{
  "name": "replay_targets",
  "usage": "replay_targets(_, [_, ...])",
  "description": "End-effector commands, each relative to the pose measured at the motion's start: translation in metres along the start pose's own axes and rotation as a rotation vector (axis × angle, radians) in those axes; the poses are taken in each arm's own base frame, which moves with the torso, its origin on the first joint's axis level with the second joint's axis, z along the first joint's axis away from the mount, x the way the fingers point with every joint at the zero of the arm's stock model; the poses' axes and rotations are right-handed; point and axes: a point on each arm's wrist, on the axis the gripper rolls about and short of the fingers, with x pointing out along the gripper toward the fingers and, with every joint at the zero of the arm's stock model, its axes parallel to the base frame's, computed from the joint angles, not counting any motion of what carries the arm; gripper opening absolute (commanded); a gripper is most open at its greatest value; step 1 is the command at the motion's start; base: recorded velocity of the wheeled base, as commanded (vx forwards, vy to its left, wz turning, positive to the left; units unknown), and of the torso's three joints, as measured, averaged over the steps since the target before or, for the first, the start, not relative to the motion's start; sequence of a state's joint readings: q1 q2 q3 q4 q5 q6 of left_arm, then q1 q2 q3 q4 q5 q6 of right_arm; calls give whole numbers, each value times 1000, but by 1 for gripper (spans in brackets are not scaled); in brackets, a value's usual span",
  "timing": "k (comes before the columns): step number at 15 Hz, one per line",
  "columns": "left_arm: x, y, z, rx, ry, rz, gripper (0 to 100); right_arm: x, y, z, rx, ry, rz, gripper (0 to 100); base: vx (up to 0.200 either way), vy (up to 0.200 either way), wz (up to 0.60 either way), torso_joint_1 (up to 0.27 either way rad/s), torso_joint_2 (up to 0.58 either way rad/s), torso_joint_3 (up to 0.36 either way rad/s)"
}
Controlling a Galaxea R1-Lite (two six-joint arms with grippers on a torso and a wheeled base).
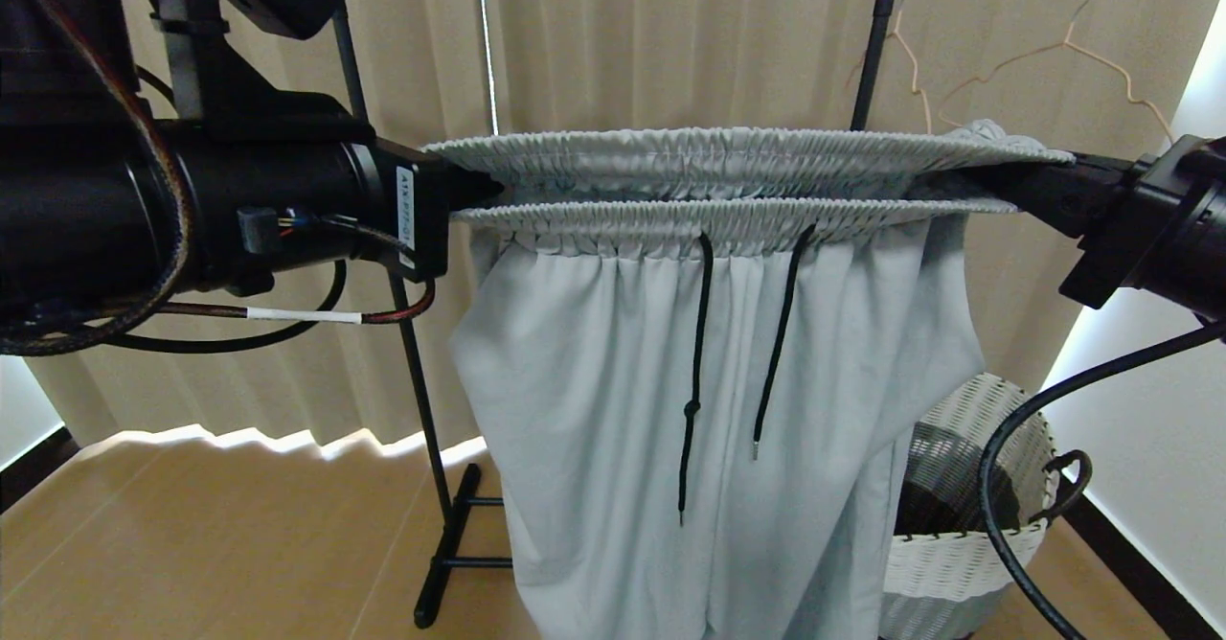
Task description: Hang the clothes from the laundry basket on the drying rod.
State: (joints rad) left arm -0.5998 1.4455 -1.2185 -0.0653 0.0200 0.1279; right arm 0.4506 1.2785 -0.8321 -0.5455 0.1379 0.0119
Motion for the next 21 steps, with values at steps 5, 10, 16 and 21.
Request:
replay_targets(5, [-2,0,0,4,-2,3,0,-5,1,-4,1,7,2,100,0,0,0,0,0,0])
replay_targets(10, [0,2,-4,2,16,18,0,-20,4,-4,6,-11,13,100,0,0,0,0,0,0])
replay_targets(16, [1,17,-8,-4,34,117,0,-20,23,-10,20,10,156,100,0,0,0,0,0,0])
replay_targets(21, [-2,31,-9,-10,37,171,0,-21,26,-12,21,16,224,100,0,0,0,0,0,0])
